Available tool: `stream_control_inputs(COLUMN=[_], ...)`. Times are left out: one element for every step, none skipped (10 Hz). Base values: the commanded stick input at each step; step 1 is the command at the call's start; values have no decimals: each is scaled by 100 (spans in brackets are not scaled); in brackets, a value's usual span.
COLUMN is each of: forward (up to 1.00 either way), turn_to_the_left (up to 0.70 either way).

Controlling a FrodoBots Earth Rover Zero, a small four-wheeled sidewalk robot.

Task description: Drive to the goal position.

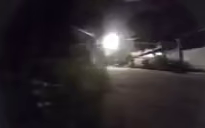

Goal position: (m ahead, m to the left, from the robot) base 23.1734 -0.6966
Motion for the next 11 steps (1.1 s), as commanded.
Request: stream_control_inputs(forward=[0,0,8,16,70,70,70,70,70,70,70], turn_to_the_left=[-70,-69,-52,-35,0,0,0,0,0,0,0])
